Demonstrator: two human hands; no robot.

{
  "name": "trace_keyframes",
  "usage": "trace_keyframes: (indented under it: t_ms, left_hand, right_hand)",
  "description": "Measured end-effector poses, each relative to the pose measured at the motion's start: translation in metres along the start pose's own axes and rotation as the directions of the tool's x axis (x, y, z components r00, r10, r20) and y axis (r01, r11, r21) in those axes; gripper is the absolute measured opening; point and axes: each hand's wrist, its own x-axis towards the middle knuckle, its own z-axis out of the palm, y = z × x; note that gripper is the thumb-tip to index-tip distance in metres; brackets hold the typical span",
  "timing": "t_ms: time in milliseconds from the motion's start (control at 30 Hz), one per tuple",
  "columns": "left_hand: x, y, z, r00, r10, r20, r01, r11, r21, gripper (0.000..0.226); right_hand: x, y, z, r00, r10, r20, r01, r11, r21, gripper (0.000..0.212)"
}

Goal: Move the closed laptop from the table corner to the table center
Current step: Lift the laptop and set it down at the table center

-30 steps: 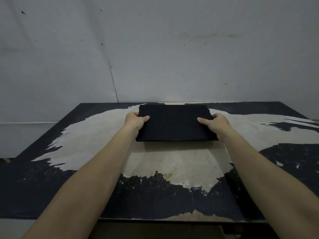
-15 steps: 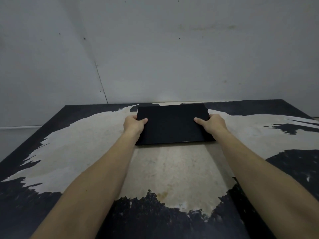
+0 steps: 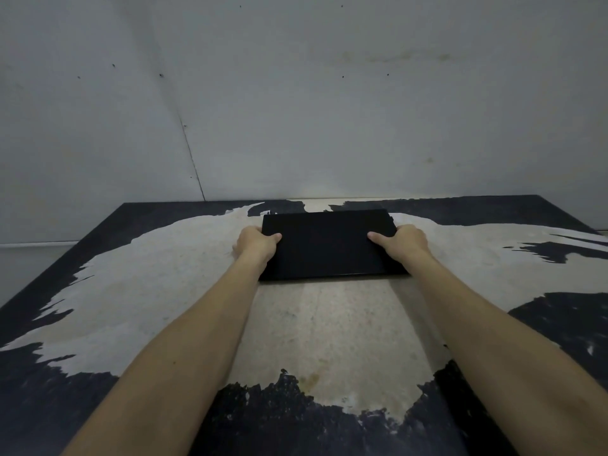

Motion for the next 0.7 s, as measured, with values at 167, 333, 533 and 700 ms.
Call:
trace_keyframes:
  t_ms: [167,333,533,700]
  left_hand:
    - [-0.003,0.000,-0.004,0.999,0.032,0.040,-0.033,0.999,0.042,0.019]
    - [-0.019,0.002,-0.010,0.991,0.123,0.053,-0.134,0.920,0.368,0.049]
    - [-0.072,-0.008,-0.013,0.842,0.509,0.180,-0.532,0.725,0.437,0.056]
    - [-0.105,-0.014,-0.017,0.691,0.632,0.350,-0.716,0.533,0.452,0.039]
  right_hand:
    - [-0.002,-0.003,-0.001,0.998,0.063,0.022,-0.063,0.998,-0.011,0.080]
    - [-0.024,-0.002,0.006,0.995,-0.043,-0.087,0.025,0.978,-0.206,0.069]
    - [-0.063,0.004,0.022,0.962,-0.270,-0.040,0.251,0.933,-0.259,0.075]
    - [-0.089,0.013,0.031,0.928,-0.367,0.067,0.369,0.879,-0.302,0.084]
